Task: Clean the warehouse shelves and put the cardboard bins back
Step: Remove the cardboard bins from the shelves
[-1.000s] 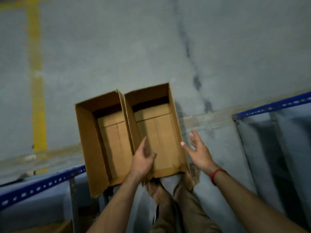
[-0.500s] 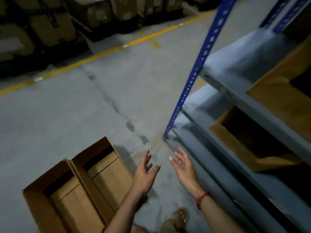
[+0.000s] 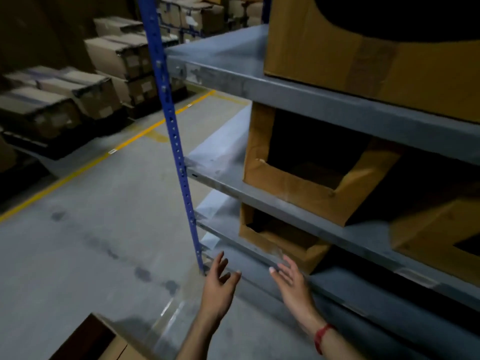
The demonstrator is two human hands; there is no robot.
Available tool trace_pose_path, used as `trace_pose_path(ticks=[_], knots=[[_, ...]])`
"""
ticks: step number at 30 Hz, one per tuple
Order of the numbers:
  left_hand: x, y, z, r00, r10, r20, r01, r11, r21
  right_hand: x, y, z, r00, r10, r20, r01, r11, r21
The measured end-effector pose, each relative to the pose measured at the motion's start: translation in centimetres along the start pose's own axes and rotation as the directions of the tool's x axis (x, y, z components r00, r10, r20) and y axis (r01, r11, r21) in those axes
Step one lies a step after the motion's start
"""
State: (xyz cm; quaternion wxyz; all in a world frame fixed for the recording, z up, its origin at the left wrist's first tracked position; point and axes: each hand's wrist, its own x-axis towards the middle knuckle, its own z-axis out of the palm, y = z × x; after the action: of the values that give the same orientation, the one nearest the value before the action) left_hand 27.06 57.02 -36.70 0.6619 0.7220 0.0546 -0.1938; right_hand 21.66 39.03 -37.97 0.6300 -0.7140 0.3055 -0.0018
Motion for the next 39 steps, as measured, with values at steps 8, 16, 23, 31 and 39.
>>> trace_pose_path(ticks=[8,16,23,31,39], knots=[[5.3,3.2,4.6,0.986,-0.101,0.13,0.091,0.993,0.08,4.1,0.7,-5.9,0.939,0.11,-0.325,-0.054,0.983,0.177],[12.5,6.3,7.6,0.984,0.053,0.17,-0.075,0.989,0.125,8.3,-0.2,-8.1,0.861,0.169,-0.48,-0.135,0.985,0.106],[15.2,5.5,6.7,0.994,0.106,0.038,-0.112,0.965,0.236,11.2,-0.1,-7.6,0.812,0.173,-0.557,-0.246,0.967,-0.059],[14.9,5.9,5.6,0.96,0.272,0.066,-0.28,0.932,0.228,8.6,1.2,-8.6,0.788,0.13,-0.602,-0.264,0.954,-0.141],[15.3,7.4,4.3,0.947,0.105,0.303,-0.21,0.917,0.339,3.9,5.4,-9.4,0.782,0.099,-0.615,-0.266,0.946,-0.185]])
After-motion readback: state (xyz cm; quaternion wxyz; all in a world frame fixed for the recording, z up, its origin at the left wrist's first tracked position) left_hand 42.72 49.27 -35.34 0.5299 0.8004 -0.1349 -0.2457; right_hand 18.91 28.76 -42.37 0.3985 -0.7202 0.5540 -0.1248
